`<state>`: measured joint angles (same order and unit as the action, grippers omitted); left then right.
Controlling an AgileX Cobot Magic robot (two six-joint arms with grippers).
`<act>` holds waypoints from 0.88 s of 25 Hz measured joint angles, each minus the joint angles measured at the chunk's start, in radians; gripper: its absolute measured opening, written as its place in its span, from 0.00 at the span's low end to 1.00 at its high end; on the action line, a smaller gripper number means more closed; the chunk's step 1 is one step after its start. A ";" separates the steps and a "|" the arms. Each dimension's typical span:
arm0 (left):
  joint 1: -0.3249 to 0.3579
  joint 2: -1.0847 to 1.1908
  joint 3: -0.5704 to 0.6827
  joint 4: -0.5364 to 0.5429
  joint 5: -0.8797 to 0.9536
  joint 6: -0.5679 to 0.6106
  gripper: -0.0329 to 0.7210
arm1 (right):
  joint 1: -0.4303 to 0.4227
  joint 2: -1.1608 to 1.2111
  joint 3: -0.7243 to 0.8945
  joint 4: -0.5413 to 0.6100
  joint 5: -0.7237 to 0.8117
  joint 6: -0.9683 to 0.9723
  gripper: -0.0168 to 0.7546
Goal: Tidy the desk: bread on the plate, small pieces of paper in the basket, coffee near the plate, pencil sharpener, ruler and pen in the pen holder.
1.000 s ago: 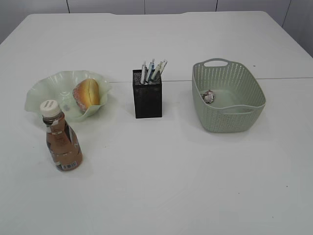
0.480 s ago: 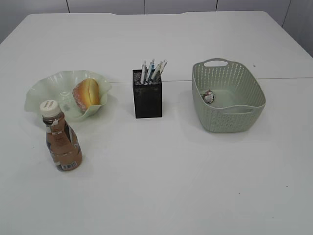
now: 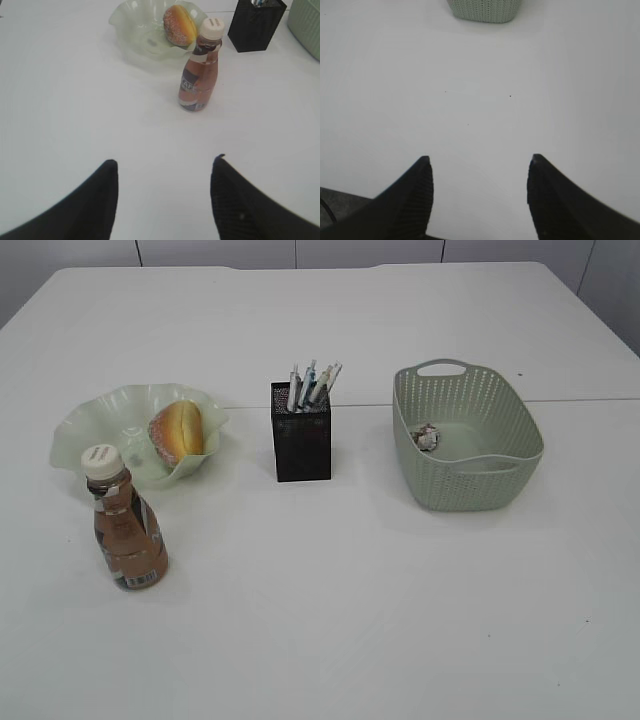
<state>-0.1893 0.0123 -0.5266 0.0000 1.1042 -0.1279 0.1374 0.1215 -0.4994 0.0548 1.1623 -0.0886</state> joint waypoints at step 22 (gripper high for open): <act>0.002 0.000 0.000 -0.005 -0.002 0.002 0.62 | -0.002 -0.138 0.003 -0.009 -0.002 -0.003 0.59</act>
<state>-0.1870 0.0123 -0.5266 -0.0053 1.1023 -0.1258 0.1356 -0.0167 -0.4967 0.0457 1.1599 -0.0917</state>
